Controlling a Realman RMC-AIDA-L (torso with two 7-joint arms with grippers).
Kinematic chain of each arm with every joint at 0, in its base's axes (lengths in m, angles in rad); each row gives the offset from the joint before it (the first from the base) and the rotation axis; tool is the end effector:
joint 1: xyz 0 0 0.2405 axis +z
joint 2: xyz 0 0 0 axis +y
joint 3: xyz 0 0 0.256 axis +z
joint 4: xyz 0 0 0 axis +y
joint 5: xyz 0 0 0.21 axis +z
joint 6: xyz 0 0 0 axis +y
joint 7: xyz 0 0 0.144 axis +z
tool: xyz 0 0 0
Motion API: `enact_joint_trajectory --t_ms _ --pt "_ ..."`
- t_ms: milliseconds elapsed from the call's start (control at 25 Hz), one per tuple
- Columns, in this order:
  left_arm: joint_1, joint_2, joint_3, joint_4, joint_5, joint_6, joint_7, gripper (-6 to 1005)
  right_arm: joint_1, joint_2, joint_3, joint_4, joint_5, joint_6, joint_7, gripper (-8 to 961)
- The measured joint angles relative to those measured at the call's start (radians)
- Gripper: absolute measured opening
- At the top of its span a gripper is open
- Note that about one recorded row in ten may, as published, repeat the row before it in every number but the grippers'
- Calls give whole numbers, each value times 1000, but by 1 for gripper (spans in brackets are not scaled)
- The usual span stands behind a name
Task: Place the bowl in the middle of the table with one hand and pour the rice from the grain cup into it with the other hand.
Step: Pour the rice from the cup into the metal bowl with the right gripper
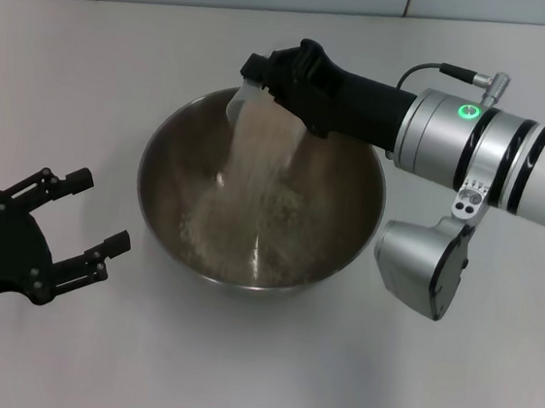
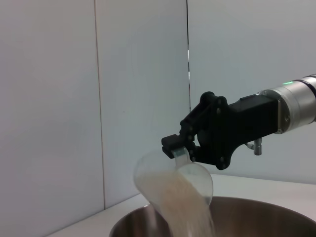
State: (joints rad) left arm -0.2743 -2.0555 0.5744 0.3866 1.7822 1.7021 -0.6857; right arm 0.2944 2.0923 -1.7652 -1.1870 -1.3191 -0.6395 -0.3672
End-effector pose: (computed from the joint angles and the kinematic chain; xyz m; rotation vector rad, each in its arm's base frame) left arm -0.3229 0.2376 -0.0007 -2.4118 -0.2568 -0.9014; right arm 0.1461 0.3452 -0.0606 -1.6967 -1.6419 -0.1566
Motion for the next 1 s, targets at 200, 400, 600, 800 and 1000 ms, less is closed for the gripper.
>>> enact_joint_trajectory --t_ms 200,400,600,800,1000 --pt "0 0 -9 0 -1 0 0 810 -2 0 -30 -6 1 21 -69 36" --pt "0 2 -11 0 -1 0 0 810 -13 0 -65 -31 4 40 -131 37" --pt "-3 5 -11 0 -2 0 -1 810 -33 0 -97 -58 9 65 -207 38" --pt "-6 6 -11 0 -2 0 -4 810 -52 0 -129 -61 109 83 -380 39" --pt "-9 8 -11 0 -2 1 -8 810 -67 0 -147 -56 217 93 -522 40"
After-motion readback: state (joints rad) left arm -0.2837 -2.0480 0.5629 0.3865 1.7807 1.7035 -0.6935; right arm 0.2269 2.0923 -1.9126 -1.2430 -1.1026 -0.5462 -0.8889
